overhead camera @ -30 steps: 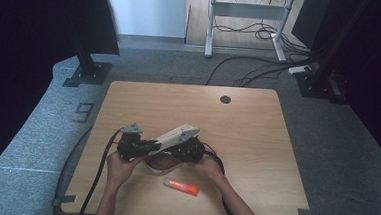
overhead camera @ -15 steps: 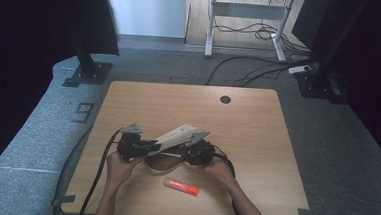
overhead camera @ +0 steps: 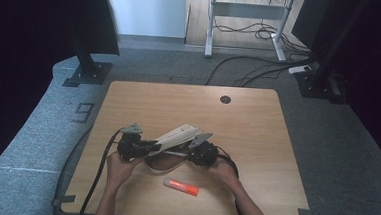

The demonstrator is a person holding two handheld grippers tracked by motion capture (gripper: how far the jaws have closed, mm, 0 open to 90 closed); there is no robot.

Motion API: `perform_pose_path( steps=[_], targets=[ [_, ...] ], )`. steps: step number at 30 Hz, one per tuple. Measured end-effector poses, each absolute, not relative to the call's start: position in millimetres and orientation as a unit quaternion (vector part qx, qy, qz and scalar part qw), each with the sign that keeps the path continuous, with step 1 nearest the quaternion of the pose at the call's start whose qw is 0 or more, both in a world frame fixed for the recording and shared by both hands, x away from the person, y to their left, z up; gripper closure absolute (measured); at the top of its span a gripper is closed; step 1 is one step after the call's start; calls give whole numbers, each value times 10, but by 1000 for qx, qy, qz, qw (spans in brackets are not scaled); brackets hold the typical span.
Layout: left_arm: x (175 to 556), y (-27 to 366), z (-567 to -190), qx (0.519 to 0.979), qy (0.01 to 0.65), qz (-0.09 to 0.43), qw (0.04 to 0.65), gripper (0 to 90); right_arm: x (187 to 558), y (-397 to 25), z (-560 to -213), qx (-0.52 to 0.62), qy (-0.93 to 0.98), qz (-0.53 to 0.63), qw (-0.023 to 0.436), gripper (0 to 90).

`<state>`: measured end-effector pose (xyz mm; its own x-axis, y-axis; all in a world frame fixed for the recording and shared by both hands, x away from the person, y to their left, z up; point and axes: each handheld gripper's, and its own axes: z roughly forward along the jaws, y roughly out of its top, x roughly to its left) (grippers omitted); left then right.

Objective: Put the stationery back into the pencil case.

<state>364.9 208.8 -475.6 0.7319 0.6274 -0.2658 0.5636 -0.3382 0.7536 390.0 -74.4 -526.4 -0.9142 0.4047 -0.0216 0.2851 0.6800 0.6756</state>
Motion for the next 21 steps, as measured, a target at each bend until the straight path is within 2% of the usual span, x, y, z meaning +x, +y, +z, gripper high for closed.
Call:
perform_pose_path(
  steps=[13, 21],
  targets=[
    [3650, 2082, -4759, 818, 363, 34, 445, 764, 4097, -682, -5191, 205, 907, 356, 96, 781],
    [3651, 2091, -4756, 819, 361, 35, 445, 764, 4098, -740, -5180, 221, 900, 362, 100, 705]
  ],
)
